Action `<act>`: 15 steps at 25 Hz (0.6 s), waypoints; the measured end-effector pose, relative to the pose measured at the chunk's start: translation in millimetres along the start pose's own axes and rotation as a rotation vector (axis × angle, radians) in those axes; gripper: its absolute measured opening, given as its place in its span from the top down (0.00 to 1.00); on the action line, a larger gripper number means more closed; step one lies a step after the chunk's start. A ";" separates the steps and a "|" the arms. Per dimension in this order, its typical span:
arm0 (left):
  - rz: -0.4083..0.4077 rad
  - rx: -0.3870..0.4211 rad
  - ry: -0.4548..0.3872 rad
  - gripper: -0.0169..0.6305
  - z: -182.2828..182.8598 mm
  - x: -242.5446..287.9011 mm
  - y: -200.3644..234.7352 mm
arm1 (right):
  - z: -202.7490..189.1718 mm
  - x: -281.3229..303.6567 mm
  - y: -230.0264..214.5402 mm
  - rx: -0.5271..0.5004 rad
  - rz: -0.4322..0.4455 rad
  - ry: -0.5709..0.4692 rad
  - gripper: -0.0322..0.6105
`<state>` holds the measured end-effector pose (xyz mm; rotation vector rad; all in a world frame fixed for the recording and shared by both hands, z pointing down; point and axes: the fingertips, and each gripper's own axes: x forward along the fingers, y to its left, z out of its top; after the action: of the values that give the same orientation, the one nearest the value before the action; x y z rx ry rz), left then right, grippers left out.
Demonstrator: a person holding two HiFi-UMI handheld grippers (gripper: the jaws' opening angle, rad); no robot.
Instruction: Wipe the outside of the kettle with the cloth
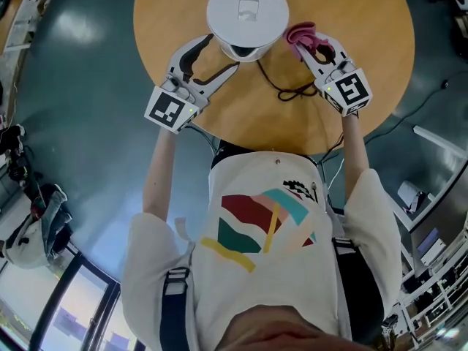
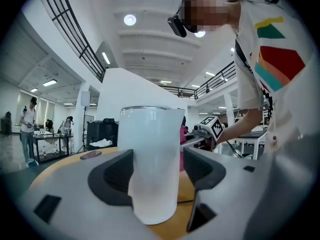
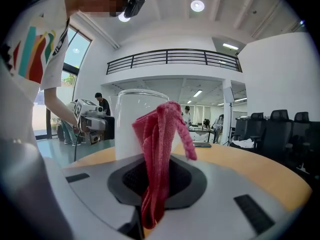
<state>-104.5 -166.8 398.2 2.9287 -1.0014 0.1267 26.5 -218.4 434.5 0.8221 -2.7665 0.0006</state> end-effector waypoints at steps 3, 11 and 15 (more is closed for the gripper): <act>-0.002 -0.009 0.007 0.45 1.6 -3.3 -6.6 | 4.8 -5.5 10.7 0.006 0.004 -0.006 0.89; -0.046 -0.020 0.024 0.45 -1.0 -3.9 -64.6 | 4.1 -37.4 38.2 0.052 -0.013 -0.029 0.89; -0.084 -0.038 0.011 0.45 0.8 2.7 -100.5 | 13.1 -63.3 52.1 0.132 -0.058 -0.096 0.89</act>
<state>-40.7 -89.0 396.2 2.9263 -0.8678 0.1189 46.5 -141.6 410.2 0.9584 -2.8559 0.1381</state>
